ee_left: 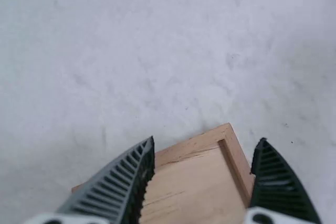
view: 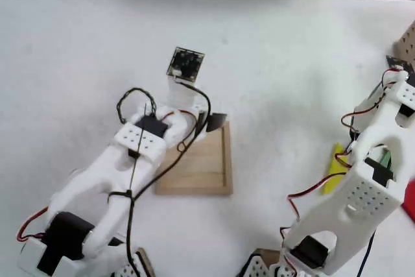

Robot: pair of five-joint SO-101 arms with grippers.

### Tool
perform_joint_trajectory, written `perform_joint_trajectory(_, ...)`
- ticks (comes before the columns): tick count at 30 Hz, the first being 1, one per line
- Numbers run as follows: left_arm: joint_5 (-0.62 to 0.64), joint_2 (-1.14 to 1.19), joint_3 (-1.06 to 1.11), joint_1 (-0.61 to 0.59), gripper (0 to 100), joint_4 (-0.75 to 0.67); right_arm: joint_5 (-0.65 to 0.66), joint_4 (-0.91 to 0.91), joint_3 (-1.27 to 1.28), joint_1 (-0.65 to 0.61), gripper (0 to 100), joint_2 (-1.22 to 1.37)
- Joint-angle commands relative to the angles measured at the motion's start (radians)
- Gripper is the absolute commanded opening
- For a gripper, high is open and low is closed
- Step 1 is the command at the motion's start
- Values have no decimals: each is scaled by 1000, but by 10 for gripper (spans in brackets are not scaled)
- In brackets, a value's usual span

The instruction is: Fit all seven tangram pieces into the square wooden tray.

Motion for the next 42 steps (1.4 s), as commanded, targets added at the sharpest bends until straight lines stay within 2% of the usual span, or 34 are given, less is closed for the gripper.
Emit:
perform_joint_trajectory(1, -28, -7, -15, -1, 299, -34, 23, 22, 51, 21, 197, -163)
perform_joint_trajectory(6, -31, -7, -15, -1, 299, -34, 12, -179, 365, 22, 255, -326)
perform_joint_trajectory(10, -31, -7, -15, -1, 299, -34, -117, -386, 569, -2, 255, -390)
perform_joint_trajectory(15, -31, -7, -14, -1, 299, -34, -258, -515, 649, -22, 255, -361)
perform_joint_trajectory(18, -32, -7, -14, -1, 299, -34, -295, -555, 647, -16, 255, -341)
perform_joint_trajectory(22, -32, -7, -14, -1, 299, -34, -290, -552, 620, -19, 255, -338)
perform_joint_trajectory(27, -32, -7, -14, -1, 299, -34, -288, -466, 506, -36, 255, -326)
perform_joint_trajectory(34, -32, -7, -14, -1, 299, -34, -290, -466, 502, -70, 254, -298)
perform_joint_trajectory(38, -32, -7, -14, -1, 299, -34, -288, -473, 470, -59, 254, -197)
perform_joint_trajectory(42, -32, -7, -14, -1, 299, -34, -242, -389, 393, -18, 254, -180)
